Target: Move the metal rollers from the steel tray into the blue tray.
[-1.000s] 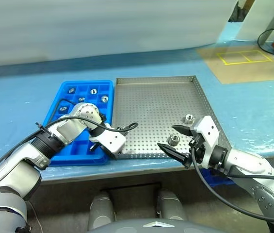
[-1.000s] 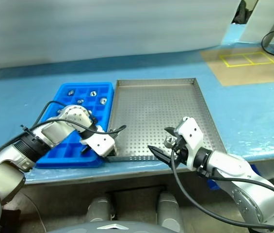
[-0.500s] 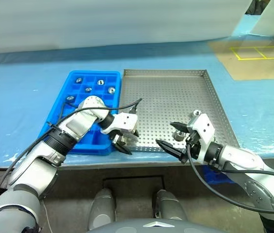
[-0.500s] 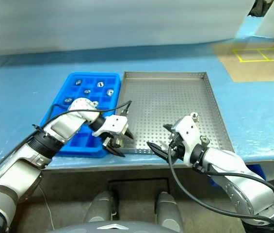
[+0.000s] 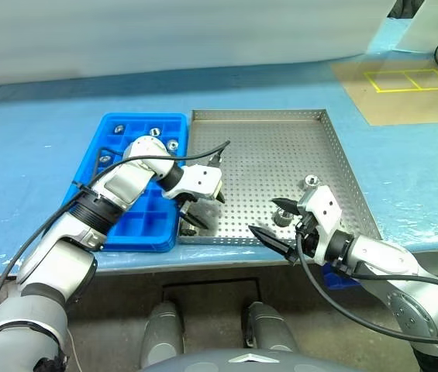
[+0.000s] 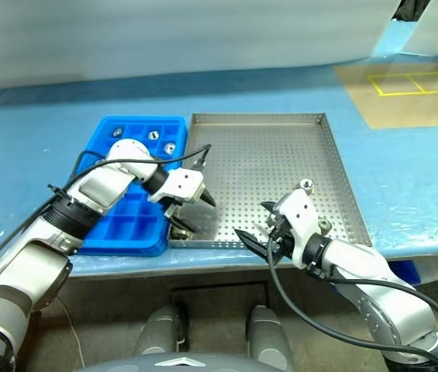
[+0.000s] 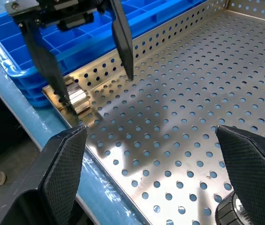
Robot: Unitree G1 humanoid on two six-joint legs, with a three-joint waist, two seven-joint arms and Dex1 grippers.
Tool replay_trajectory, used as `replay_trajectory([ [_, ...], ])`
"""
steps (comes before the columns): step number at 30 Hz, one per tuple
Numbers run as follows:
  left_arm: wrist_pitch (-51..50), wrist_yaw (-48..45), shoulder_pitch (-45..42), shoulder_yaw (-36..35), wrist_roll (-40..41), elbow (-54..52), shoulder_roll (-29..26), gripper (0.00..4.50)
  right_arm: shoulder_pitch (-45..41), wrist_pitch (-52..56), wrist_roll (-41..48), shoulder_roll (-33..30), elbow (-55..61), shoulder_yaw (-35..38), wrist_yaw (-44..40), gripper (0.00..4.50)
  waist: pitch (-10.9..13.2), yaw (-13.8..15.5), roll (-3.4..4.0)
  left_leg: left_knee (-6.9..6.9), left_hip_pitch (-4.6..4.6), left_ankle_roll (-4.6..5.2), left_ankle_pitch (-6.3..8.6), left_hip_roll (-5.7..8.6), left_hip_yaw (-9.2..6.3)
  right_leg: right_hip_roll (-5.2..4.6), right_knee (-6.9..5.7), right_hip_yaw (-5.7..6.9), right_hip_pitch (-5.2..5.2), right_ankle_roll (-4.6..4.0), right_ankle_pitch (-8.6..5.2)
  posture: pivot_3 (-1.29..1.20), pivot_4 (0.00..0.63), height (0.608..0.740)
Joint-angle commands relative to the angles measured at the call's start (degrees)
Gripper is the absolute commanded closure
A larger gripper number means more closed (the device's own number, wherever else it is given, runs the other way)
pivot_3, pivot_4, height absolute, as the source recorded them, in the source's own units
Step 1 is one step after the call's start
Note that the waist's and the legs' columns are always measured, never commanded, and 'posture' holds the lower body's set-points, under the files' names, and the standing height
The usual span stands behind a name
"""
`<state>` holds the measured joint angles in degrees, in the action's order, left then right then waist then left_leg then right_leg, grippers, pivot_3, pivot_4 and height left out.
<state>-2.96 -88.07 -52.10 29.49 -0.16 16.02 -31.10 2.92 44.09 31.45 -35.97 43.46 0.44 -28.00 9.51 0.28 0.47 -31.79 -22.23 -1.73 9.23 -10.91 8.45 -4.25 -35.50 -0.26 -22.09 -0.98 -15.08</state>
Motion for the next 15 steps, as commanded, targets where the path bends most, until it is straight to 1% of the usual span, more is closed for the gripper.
replay_trajectory([
  [1, 4.44, -1.81, -2.06, 0.00, -1.41, 1.46, -0.71, 0.84, -0.03, -1.33, -0.44, 0.23, 0.73, -0.09, -0.24, 0.00, 0.00, 0.01, 0.00, 0.00, 0.04, 0.00, 0.00, 0.00, 0.01, -0.01, 0.00, -0.01, 0.02, 0.00, 0.00, -0.34, 0.150, 0.740],
  [7, 2.91, -4.38, -2.56, -0.30, -1.14, 0.69, -0.93, 0.84, 0.24, -1.56, -0.83, 0.39, 0.53, -0.26, -0.22, 0.00, 0.00, 0.05, 0.00, 0.00, 0.03, 0.00, 0.00, -0.01, 0.03, 0.00, -0.01, -0.02, 0.01, 0.00, 0.00, -0.35, 0.150, 0.740],
  [15, 0.29, -4.43, -2.69, 2.85, 0.01, -1.62, -4.44, 0.84, 0.41, -2.13, -1.76, 0.60, 0.02, -1.07, -0.24, 0.00, 0.00, 0.00, 0.00, 0.00, 0.05, 0.00, 0.00, -0.01, 0.05, -0.01, -0.04, -0.03, 0.01, -0.01, 0.00, -0.34, 0.150, 0.740],
])
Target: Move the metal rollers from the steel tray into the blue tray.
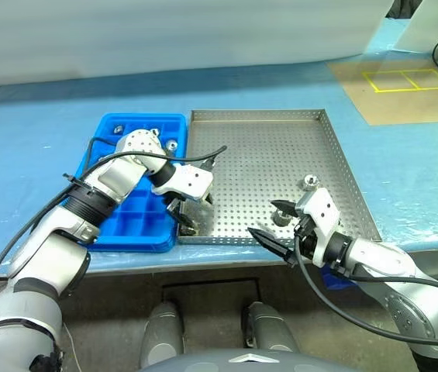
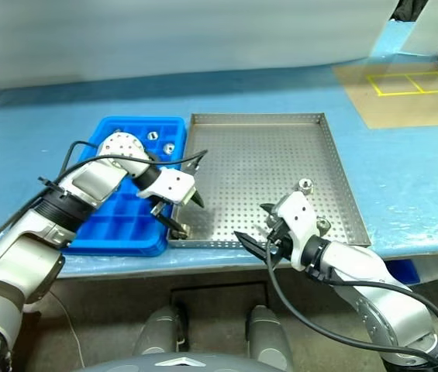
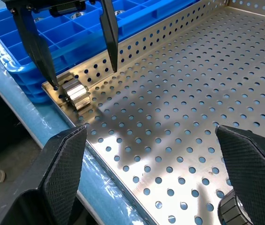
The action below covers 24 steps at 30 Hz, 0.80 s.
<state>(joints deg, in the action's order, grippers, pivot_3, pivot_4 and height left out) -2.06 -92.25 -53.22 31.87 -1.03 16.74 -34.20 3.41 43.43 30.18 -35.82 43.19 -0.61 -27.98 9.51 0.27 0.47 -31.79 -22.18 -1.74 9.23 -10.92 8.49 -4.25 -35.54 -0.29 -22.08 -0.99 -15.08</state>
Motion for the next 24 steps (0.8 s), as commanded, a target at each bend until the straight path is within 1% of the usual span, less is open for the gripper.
replay_trajectory([
  [1, -0.80, -0.25, -1.52, 0.72, 0.83, -2.48, -1.68, 0.84, -0.07, -1.56, -0.56, 0.50, 0.26, -0.13, -0.22, 0.00, 0.00, 0.00, 0.00, 0.00, 0.00, 0.00, 0.00, 0.00, 0.00, 0.00, 0.00, 0.00, 0.00, 0.00, 0.00, -0.34, 0.150, 0.740],
  [9, -0.89, -0.25, -1.17, 1.47, 0.10, -2.87, -2.11, 0.84, -0.04, -1.84, -1.00, 0.80, 0.12, -0.39, -0.20, 0.00, 0.00, 0.00, 0.00, 0.00, -0.01, 0.00, 0.00, 0.00, 0.00, 0.00, 0.01, 0.00, 0.00, 0.00, 0.00, -0.35, 0.150, 0.740],
  [21, -1.82, -0.15, 0.26, 1.72, -3.36, -2.12, -1.06, 0.84, 0.89, -1.71, -1.59, 1.57, 0.84, -0.65, 0.82, 0.00, 0.00, -0.28, 0.00, 0.00, -0.01, 0.00, 0.00, 0.00, 0.01, 0.00, 0.00, 0.00, 0.00, 0.00, 0.00, -0.36, 0.150, 0.740],
  [24, -3.07, -0.22, 0.62, 1.93, -3.15, -2.37, -0.91, 0.84, 1.00, -1.73, -1.65, 1.71, 0.87, -0.63, 0.97, 0.00, 0.00, -0.44, 0.00, 0.00, 0.00, 0.00, 0.00, 0.00, 0.01, 0.00, 0.00, -0.01, 0.01, 0.00, 0.00, -0.36, 0.150, 0.740],
])
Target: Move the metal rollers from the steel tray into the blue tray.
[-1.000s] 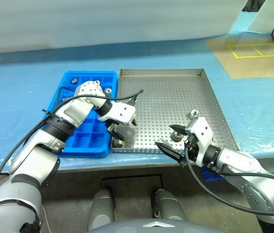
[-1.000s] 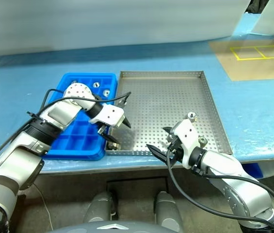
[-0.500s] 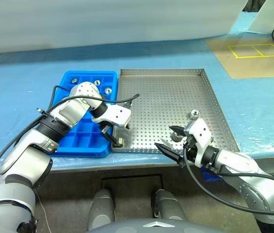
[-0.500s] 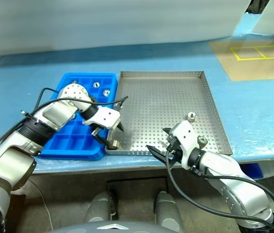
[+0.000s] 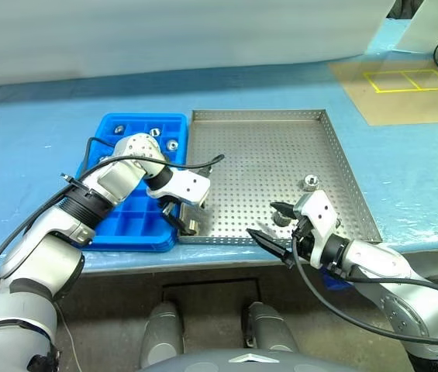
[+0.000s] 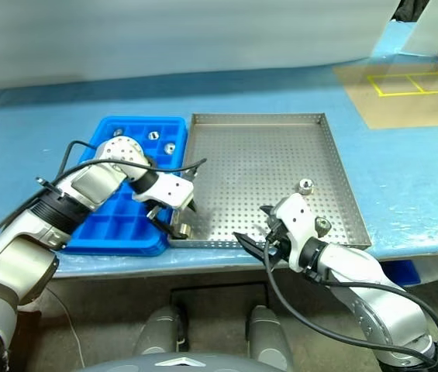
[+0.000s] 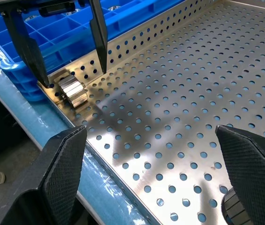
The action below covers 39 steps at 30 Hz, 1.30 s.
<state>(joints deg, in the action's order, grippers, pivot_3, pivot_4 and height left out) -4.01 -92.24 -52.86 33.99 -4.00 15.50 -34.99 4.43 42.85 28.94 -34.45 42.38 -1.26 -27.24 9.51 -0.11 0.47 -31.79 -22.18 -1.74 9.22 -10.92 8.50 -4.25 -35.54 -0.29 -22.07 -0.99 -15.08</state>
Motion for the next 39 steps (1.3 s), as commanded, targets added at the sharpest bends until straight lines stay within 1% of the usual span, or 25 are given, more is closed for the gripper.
replay_trajectory([
  [1, -1.18, -0.25, 0.42, 0.11, -0.34, -1.15, -0.25, 0.84, -0.01, -1.13, -0.47, 0.36, 1.68, 0.00, 0.25, 0.00, 0.00, -0.14, 0.00, 0.00, 0.00, 0.00, 0.00, 0.00, 0.00, 0.00, 0.00, 0.00, 0.00, 0.00, 0.00, -0.36, 0.150, 0.740],
  [12, -0.47, 0.41, 0.74, 0.45, -4.50, 1.86, 1.03, 0.84, 0.46, -0.75, -0.73, 0.74, 2.38, -0.02, 0.62, 0.00, 0.00, -0.54, 0.00, 0.00, 0.02, 0.01, 0.00, 0.00, 0.00, 0.00, 0.00, 0.00, 0.01, 0.00, 0.00, -0.38, 0.150, 0.740],
  [18, -0.93, -0.24, 1.30, 0.52, -5.16, 2.31, 1.45, 0.84, 0.81, -0.81, -0.78, 0.75, 2.59, 0.11, 0.94, 0.00, 0.00, -0.70, 0.00, 0.00, 0.05, 0.01, 0.00, -0.01, 0.02, 0.01, -0.01, -0.02, 0.01, 0.00, 0.00, -0.38, 0.150, 0.740],
  [21, -1.71, -0.25, 0.98, 1.31, -5.15, 3.06, 1.46, 1.40, 0.65, -0.88, -0.86, 0.88, 2.54, -0.05, 1.13, 0.00, 0.00, -0.68, 0.00, 0.00, 0.08, 0.01, 0.00, -0.01, 0.02, 0.01, -0.01, -0.02, 0.04, -0.01, 0.00, -0.38, 0.150, 0.740],
  [22, -2.01, -0.25, 0.74, 2.20, -4.75, 3.14, 0.97, 1.65, 0.61, -0.92, -0.88, 0.91, 2.51, -0.08, 1.18, 0.00, 0.00, -0.69, 0.00, 0.00, 0.08, 0.01, 0.00, -0.01, 0.02, 0.01, -0.01, -0.03, 0.04, -0.01, 0.00, -0.38, 0.150, 0.740],
  [26, -2.82, -0.26, 0.15, 4.12, -3.06, 3.12, -0.16, 3.07, 0.46, -1.04, -1.08, 1.03, 2.38, -0.12, 1.37, 0.00, 0.00, -0.72, 0.00, 0.00, 0.11, 0.00, 0.00, -0.02, 0.02, 0.01, -0.03, -0.03, 0.04, -0.01, 0.00, -0.39, 0.150, 0.740],
  [28, -3.02, -0.26, -0.18, 5.03, -2.11, 3.12, -0.64, 3.70, 0.36, -1.07, -1.25, 1.12, 2.34, -0.18, 1.49, 0.00, 0.00, -0.74, 0.00, 0.00, 0.11, 0.00, 0.00, -0.03, 0.02, 0.02, -0.04, -0.03, 0.04, -0.01, 0.00, -0.39, 0.150, 0.740],
  [30, -3.31, -0.26, -0.37, 4.88, -1.67, 3.35, -0.43, 3.70, 0.25, -1.06, -1.31, 1.26, 2.31, -0.18, 1.55, 0.00, 0.00, -0.78, 0.00, 0.00, 0.11, 0.00, 0.00, -0.03, 0.02, 0.02, -0.04, -0.03, 0.04, -0.01, 0.00, -0.39, 0.150, 0.740],
  [31, -3.99, -0.11, -0.33, 3.70, -1.64, 3.67, 0.52, 3.70, 0.16, -1.08, -1.39, 1.35, 2.22, -0.26, 1.59, 0.00, 0.00, -0.78, 0.00, 0.00, 0.11, 0.00, 0.00, -0.03, 0.02, 0.02, -0.03, -0.03, 0.04, -0.01, 0.00, -0.39, 0.150, 0.740],
  [33, -11.61, 1.87, -0.79, -1.15, 2.54, 2.58, 4.44, 3.70, -0.15, -1.18, -1.52, 1.57, 1.90, -0.47, 1.58, 0.00, 0.00, -0.70, 0.00, 0.00, 0.10, 0.00, 0.00, -0.02, 0.03, 0.02, -0.02, -0.03, 0.04, -0.01, 0.00, -0.38, 0.150, 0.740],
  [35, -18.30, 2.69, -1.32, -4.93, 6.61, 1.04, 6.90, 3.70, -1.18, -1.25, -1.77, 2.00, 1.08, -1.13, 1.48, 0.00, 0.04, -0.48, -0.06, -0.03, 0.04, 0.01, 0.00, 0.00, 0.02, 0.00, -0.03, -0.01, 0.03, -0.02, 0.00, -0.34, 0.150, 0.740],
  [38, -24.73, 7.23, -1.09, -9.24, 9.20, -1.33, 9.25, 3.70, -3.35, -1.94, -2.24, 2.47, -0.86, -2.49, 0.32, 0.00, 0.05, -0.49, -0.08, -0.15, -0.01, 0.07, 0.03, 0.01, 0.02, -0.02, -0.03, -0.02, 0.05, -0.03, 0.01, -0.31, 0.150, 0.740],
  [39, -26.31, 10.22, -0.81, -11.23, 9.71, -2.06, 10.12, 3.70, -4.63, -2.48, -2.43, 2.49, -2.09, -2.95, -0.55, 0.00, 0.05, -0.54, -0.08, -0.15, -0.01, 0.07, 0.04, 0.01, 0.02, -0.02, -0.03, -0.01, 0.05, -0.04, 0.02, -0.28, 0.150, 0.740],
])
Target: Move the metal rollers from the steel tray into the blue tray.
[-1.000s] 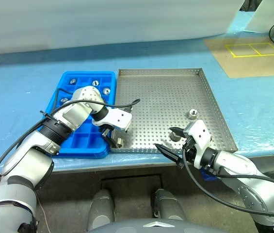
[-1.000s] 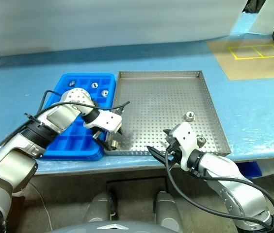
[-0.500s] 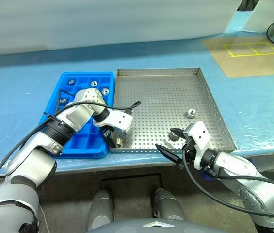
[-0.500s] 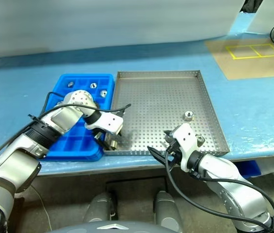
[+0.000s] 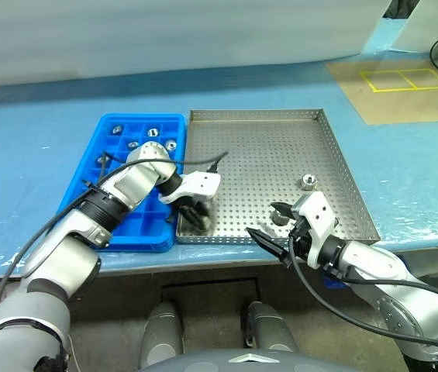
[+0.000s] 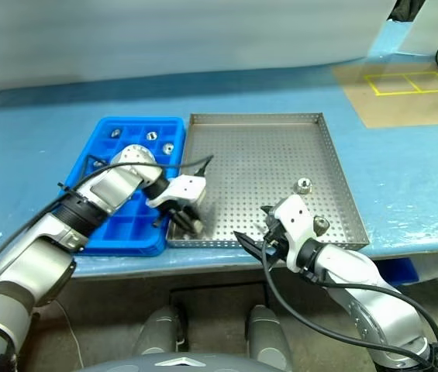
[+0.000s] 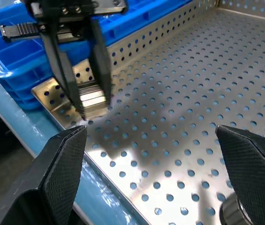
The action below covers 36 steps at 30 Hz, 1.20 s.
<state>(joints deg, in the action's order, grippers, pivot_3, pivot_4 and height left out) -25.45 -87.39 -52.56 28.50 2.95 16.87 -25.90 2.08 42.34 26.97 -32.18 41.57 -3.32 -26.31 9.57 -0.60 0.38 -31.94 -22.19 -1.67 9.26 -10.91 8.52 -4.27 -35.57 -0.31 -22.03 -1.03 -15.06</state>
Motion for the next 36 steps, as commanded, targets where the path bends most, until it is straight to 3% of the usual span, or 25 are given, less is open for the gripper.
replay_trajectory([
  [1, -6.29, 7.82, -0.82, -7.48, 3.31, -4.24, 1.63, 3.70, -3.50, -2.49, -0.61, 0.21, -2.42, -1.25, -2.29, 0.00, 0.00, -0.13, 0.00, -0.01, 0.01, 0.00, 0.00, 0.00, 0.00, 0.00, -0.01, 0.00, 0.00, 0.00, 0.00, -0.27, 0.150, 0.740],
  [8, -15.35, 21.04, 2.73, -17.66, 7.68, -12.37, 1.82, 3.70, -13.47, -6.64, -2.04, 1.60, -13.02, -5.64, -9.24, 0.00, 0.02, 0.58, -0.02, -0.01, -0.06, -0.02, -0.02, -0.02, -0.07, 0.02, -0.06, 0.10, -0.03, -0.01, 0.00, -0.06, 0.150, 0.740],
  [17, -27.65, 45.26, 19.15, -31.14, 9.01, -38.49, 3.77, 3.70, -30.51, -17.15, -6.18, 4.87, -34.16, -12.01, -24.91, 0.00, 0.03, 4.72, -0.03, -0.20, -0.77, 0.20, -0.12, -0.06, -0.33, -0.03, -0.13, 0.45, -0.42, -0.03, 0.01, 0.23, 0.150, 0.740],
  [23, -30.63, 54.19, 27.61, -36.10, 9.07, -48.26, 3.48, 3.70, -40.51, -23.07, -7.84, 7.83, -46.88, -14.64, -36.14, 0.00, 0.04, 8.09, -0.03, -0.43, -1.41, 0.20, -0.14, -0.06, -0.82, -0.05, -0.17, 0.92, -0.72, -0.08, 0.03, 0.38, 0.150, 0.740],
  [29, -36.02, 62.74, 38.25, -41.70, 11.00, -60.73, 8.38, 3.70, -48.91, -30.31, -10.98, 11.90, -58.29, -16.26, -44.19, 0.00, 0.04, 10.82, -0.03, -0.80, -1.98, 0.22, -0.13, -0.12, -1.54, -0.05, -0.19, 1.60, -0.75, -0.23, 0.04, 0.46, 0.150, 0.740],
  [36, -36.81, 67.57, 45.83, -40.97, 11.29, -64.39, 9.42, 3.70, -52.30, -34.54, -13.43, 15.57, -64.49, -16.03, -47.92, 0.00, 0.05, 14.10, -0.02, -0.84, -2.06, 0.28, -0.12, -0.39, -1.68, -0.04, -0.21, 1.74, -0.73, -0.28, 0.06, 0.50, 0.150, 0.740],
])
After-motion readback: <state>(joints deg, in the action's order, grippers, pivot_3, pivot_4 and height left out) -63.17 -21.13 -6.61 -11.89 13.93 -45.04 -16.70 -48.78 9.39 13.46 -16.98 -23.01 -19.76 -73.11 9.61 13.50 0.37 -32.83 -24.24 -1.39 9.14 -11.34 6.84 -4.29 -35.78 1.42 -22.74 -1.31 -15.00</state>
